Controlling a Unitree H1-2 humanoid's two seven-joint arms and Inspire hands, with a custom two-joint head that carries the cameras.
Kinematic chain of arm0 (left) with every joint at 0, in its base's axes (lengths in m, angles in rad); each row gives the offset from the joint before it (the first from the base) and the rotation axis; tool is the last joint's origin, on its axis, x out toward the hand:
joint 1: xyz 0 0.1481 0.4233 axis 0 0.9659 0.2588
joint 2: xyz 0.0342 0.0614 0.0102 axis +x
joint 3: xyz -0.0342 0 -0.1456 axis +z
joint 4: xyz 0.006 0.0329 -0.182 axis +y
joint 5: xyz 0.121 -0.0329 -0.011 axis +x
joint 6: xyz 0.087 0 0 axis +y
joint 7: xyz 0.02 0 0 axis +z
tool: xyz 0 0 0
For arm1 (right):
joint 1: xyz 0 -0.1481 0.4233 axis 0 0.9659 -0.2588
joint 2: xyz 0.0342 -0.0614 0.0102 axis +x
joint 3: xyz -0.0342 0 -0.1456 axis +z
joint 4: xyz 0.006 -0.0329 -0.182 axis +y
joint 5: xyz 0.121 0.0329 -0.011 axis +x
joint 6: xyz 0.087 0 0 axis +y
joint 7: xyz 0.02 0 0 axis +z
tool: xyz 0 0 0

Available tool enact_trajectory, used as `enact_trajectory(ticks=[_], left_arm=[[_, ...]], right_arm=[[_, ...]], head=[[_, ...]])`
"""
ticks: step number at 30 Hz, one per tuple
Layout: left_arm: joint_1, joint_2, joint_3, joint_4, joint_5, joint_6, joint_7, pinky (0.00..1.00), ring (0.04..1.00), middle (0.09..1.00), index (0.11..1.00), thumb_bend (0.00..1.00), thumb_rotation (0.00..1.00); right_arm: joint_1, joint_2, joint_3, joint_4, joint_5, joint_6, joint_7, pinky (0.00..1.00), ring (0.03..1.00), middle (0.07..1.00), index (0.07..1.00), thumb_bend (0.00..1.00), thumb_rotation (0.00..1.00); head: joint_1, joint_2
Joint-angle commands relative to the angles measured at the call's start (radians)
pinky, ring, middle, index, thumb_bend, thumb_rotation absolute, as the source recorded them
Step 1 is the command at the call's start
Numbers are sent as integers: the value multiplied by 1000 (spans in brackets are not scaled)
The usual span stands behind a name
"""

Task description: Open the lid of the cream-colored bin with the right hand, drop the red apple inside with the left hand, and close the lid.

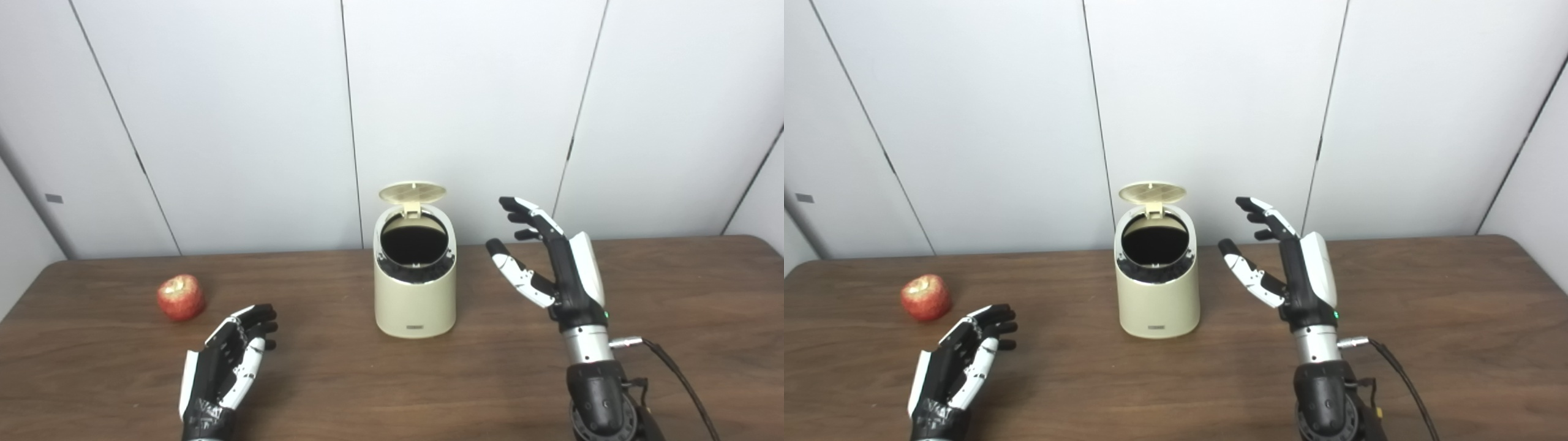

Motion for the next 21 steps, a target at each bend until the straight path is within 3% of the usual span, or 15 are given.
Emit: enact_trajectory(ticks=[1,5,8,12,18,20,21], left_arm=[[-2,2,-2,19,0,-27,0,623,710,731,720,213,419],[-5,5,0,32,-3,-37,-1,624,709,729,718,222,424],[-5,4,1,34,-1,-38,2,619,705,726,716,215,395],[-3,3,2,28,-6,-32,1,622,708,729,719,212,378],[-3,7,4,31,-2,-44,3,618,705,727,716,214,390],[0,19,-4,27,49,-57,14,615,702,725,716,209,378],[2,33,-12,26,141,-87,46,619,707,728,720,221,359]], right_arm=[[7,0,-19,-22,40,-72,-17,677,769,789,774,269,701],[54,4,-41,20,86,-129,-19,700,777,791,772,306,711],[89,15,-51,39,88,-153,-33,675,766,787,767,274,595],[140,45,-61,10,101,-124,-25,679,764,780,765,251,518],[212,53,-61,-38,91,-112,-5,712,789,791,779,238,548],[229,54,-64,-42,101,-122,0,709,786,789,780,228,536],[236,53,-65,-39,104,-132,-1,709,785,788,781,225,530]], head=[[-1,-1],[1,-7],[-1,-8],[-3,-5],[-2,-4],[-2,-4],[-2,-1]])
